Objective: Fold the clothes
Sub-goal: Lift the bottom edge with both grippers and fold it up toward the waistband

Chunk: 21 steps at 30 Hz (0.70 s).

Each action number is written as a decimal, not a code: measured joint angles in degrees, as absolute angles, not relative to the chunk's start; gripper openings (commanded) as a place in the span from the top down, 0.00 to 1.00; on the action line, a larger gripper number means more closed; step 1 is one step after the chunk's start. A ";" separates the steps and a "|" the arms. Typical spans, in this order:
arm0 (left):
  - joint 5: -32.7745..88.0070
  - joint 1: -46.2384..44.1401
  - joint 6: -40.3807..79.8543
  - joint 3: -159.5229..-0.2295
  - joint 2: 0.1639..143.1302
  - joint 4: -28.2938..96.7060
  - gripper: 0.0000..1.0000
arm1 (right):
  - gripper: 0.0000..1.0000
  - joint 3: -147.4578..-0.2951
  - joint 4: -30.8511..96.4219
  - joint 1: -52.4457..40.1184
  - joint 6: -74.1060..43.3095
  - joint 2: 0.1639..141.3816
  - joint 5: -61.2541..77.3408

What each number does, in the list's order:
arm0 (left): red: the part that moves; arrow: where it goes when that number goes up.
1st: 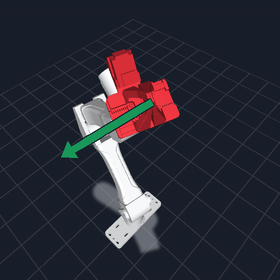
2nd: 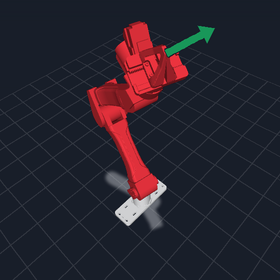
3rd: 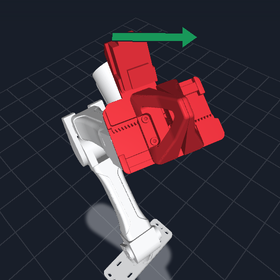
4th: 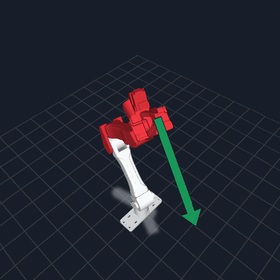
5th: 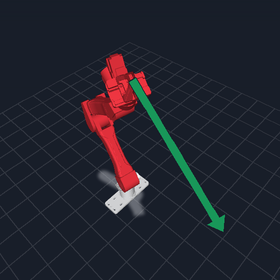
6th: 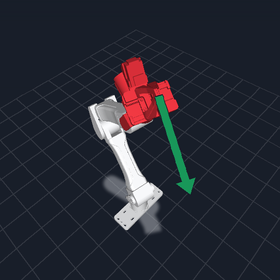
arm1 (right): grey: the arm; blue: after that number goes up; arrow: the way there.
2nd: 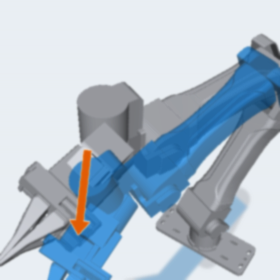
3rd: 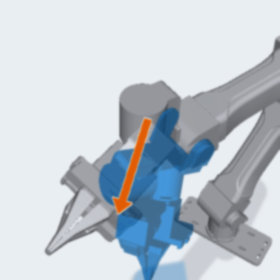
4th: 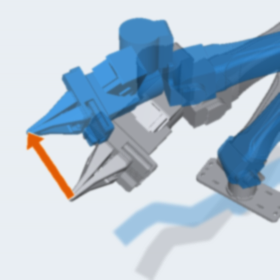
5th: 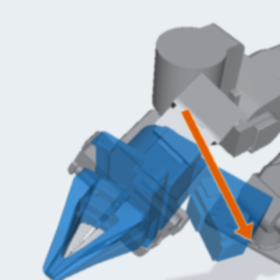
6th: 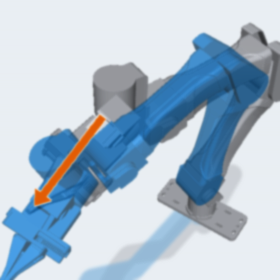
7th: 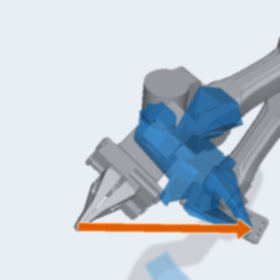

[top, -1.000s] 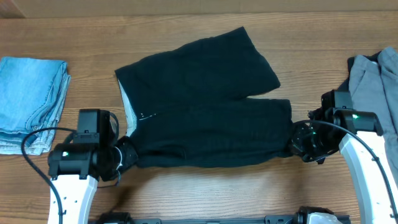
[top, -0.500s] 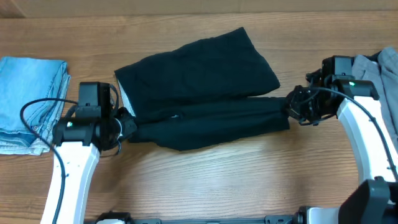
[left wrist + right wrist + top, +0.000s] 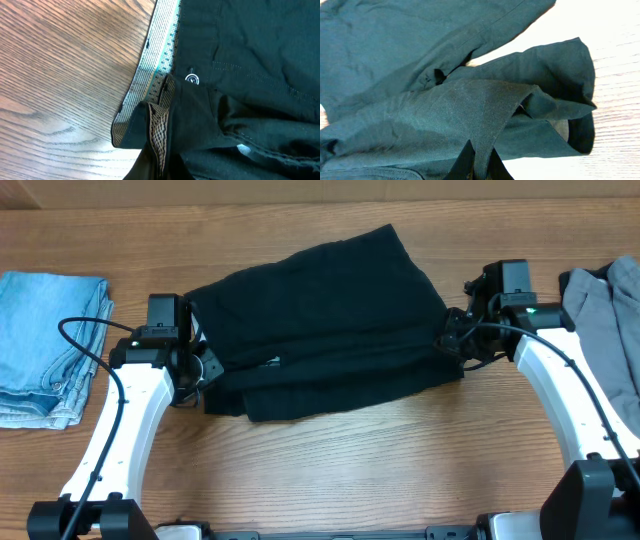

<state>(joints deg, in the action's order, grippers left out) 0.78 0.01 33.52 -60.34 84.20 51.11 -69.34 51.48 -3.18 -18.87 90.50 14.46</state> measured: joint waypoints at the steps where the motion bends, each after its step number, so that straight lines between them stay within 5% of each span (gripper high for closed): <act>1: 0.73 0.01 33.39 -60.34 84.29 51.00 0.96 | 0.96 -69.34 51.48 -3.46 -19.00 90.50 13.69; 13: 0.75 -0.01 32.86 -60.34 90.50 47.05 0.96 | 0.96 -69.58 45.71 -3.53 -19.29 102.69 12.08; 14: 0.75 -0.01 32.86 -60.34 93.19 46.00 0.77 | 0.63 -69.60 45.12 -3.55 -19.29 102.69 12.03; 15: 0.75 -0.01 32.86 -60.34 95.02 45.47 0.46 | 0.37 -69.60 44.91 -3.55 -19.29 102.69 12.03; 16: 0.62 -0.01 31.88 -60.34 95.77 45.15 0.28 | 0.29 -69.60 44.56 -3.55 -19.42 102.72 11.84; 17: 0.12 0.05 31.33 -60.34 96.40 44.75 0.20 | 0.20 -69.60 43.79 -3.51 -19.46 102.72 11.33; 19: -0.78 0.27 30.44 -61.32 96.68 45.36 0.19 | 0.09 -69.60 40.64 -3.46 -19.46 102.72 11.05; 21: -1.15 0.25 28.38 -66.83 96.68 46.65 0.19 | 0.07 -69.76 37.04 -3.46 -19.46 102.72 11.88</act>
<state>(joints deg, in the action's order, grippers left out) -1.15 0.25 28.38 -66.83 96.68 46.65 -69.76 37.04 -3.46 -19.46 102.72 11.88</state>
